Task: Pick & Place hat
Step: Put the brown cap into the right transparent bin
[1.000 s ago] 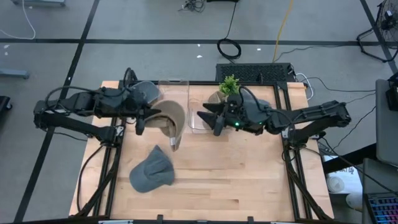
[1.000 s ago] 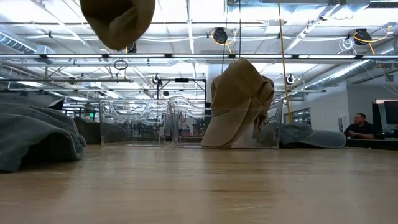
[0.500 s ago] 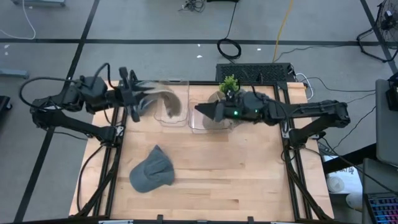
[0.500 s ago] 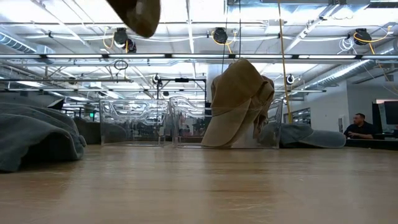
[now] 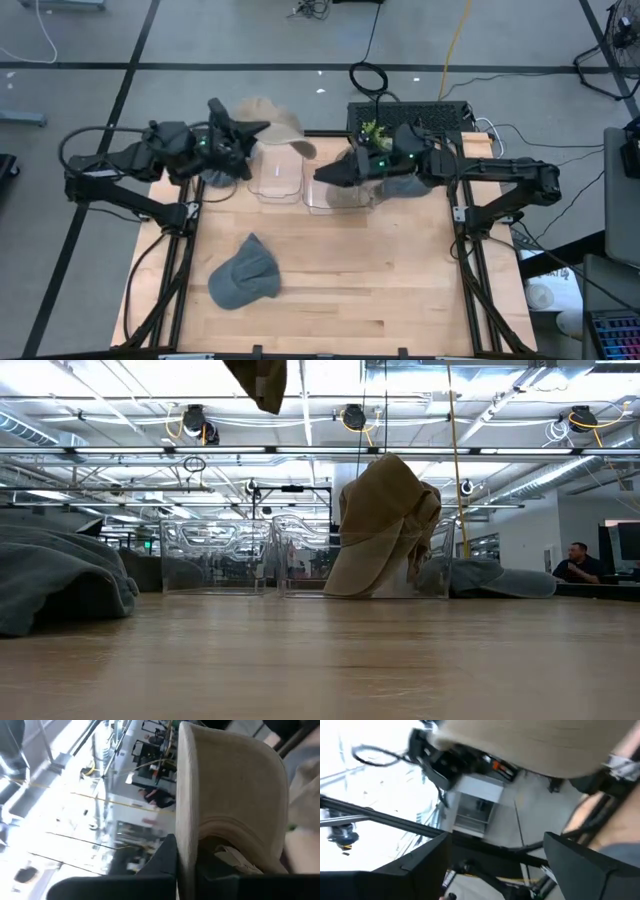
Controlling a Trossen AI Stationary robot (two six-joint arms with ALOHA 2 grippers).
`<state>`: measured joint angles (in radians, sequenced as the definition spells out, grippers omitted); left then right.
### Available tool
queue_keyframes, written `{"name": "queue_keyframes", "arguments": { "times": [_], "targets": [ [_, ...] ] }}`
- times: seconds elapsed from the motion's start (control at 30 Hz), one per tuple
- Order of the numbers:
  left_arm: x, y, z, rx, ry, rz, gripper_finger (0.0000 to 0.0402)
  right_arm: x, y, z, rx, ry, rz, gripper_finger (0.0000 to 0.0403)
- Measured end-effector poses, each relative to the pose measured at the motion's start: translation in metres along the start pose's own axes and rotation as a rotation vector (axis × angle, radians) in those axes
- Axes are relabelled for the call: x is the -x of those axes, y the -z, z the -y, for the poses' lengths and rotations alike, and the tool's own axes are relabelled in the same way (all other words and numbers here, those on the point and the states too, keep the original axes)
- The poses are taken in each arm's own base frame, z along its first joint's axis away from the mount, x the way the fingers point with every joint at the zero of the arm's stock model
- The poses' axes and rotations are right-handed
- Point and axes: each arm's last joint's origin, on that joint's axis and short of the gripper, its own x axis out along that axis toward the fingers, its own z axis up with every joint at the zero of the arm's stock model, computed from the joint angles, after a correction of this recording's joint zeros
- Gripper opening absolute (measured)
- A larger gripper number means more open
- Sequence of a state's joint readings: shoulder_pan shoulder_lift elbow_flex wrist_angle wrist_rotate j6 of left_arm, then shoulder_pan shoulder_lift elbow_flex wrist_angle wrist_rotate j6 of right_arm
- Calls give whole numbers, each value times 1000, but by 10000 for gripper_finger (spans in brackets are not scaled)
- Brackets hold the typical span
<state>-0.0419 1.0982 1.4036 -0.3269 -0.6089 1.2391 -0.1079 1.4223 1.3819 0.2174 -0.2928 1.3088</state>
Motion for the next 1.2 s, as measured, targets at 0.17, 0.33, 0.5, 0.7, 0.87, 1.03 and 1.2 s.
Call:
{"name": "queue_keyframes", "arguments": {
  "times": [0.17,0.33,0.5,0.7,0.87,1.03,1.2],
  "targets": [
    [-4,-13,4,-162,-47,-44,8,4,-7,-10,-17,-85,40,305],
    [-3,-25,5,-299,-88,-88,8,5,-8,-23,-81,-212,108,305],
    [-2,-36,5,-391,-137,-148,8,4,-5,-26,-128,-222,181,304],
    [-10,-51,8,-541,-181,-203,8,3,-2,-27,-161,-222,234,304],
    [-15,-62,16,-609,-177,-185,8,4,-4,-27,-178,-218,305,304],
    [-15,-70,20,-608,-192,-167,8,5,-5,-29,-214,-249,323,304],
    [-12,-74,18,-583,-219,-151,8,5,-5,-24,-227,-231,361,300]
  ]
}}
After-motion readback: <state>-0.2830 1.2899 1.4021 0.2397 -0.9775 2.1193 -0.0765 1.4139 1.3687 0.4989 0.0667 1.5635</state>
